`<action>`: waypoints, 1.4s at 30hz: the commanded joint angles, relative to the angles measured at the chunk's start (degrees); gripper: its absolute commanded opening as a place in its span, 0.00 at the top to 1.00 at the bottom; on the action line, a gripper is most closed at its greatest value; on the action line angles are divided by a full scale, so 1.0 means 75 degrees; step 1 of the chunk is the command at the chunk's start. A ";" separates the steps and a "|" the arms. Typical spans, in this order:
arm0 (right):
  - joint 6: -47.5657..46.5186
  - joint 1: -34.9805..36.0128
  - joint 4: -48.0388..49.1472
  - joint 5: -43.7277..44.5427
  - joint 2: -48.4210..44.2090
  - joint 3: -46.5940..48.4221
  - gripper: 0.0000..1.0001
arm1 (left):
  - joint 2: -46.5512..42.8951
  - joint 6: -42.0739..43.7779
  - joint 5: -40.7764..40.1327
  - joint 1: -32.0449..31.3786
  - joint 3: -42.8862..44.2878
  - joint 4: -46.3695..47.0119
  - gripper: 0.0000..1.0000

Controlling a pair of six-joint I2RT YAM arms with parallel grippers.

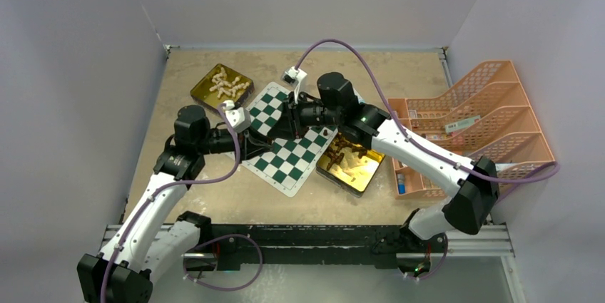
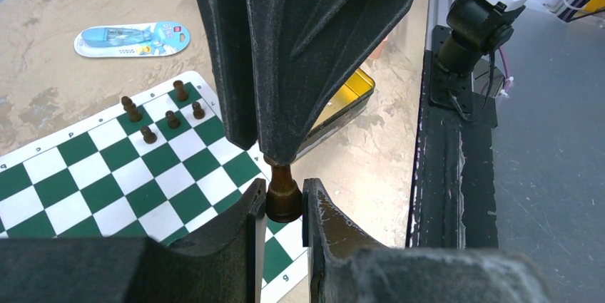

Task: Set up the chess pieces on the board
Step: Place the chess piece on the chessboard.

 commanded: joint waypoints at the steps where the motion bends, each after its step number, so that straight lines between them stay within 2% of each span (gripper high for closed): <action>1: -0.0265 0.0000 -0.0253 -0.0162 -0.0071 0.0266 0.79 | -0.0144 0.0307 0.0077 -0.0010 -0.0045 0.0190 1.00; 3: -0.0326 0.0000 -0.0409 -0.0148 -0.0055 0.0326 0.78 | -0.0155 0.0313 0.0012 -0.0010 -0.0042 0.0179 1.00; 6: -0.0454 0.0000 -0.0613 -0.0220 0.0036 0.0468 0.71 | -0.0149 0.0309 -0.0007 -0.0010 -0.0040 0.0191 1.00; 10: -0.0529 0.0000 -0.0715 -0.0279 0.0110 0.0518 0.72 | -0.0125 0.0322 -0.0010 -0.0010 -0.0040 0.0180 1.00; 11: -0.0536 0.0000 -0.0716 -0.0273 0.0116 0.0523 0.74 | -0.0115 0.0321 0.0012 -0.0010 -0.0040 0.0179 1.00; 15: -0.0505 0.0000 -0.0540 -0.0252 0.0071 0.0492 0.92 | -0.0108 0.0303 0.0047 -0.0010 -0.0028 0.0158 1.00; 18: -0.0484 0.0000 -0.0485 0.0121 -0.0009 0.0577 0.94 | -0.0074 -0.0016 -0.0342 -0.0010 0.0089 -0.0004 0.84; 21: -0.0469 -0.0006 -0.0515 0.1349 -0.0143 0.0582 0.94 | -0.0062 -0.0287 -0.0780 -0.0010 0.0145 -0.0337 0.67; 23: -0.0434 0.0000 -0.0608 0.2252 -0.0164 0.0604 0.94 | -0.0141 -0.0419 -0.1065 -0.0010 0.0031 -0.0459 0.42; 30: -0.0472 -0.0037 -0.0379 0.4727 -0.0041 0.0498 0.94 | -0.0787 -0.1046 -0.2297 -0.0010 -0.0182 -0.0666 0.01; 38: -0.0832 -0.0175 0.0056 0.6166 0.0971 0.0882 0.92 | -0.0798 -0.1889 -0.4620 -0.0010 0.0393 -0.1451 0.00; 42: -0.0879 -0.0418 -0.0004 0.6243 0.1773 0.1368 0.92 | -0.0724 -0.2083 -0.4892 -0.0010 0.0487 -0.1726 0.00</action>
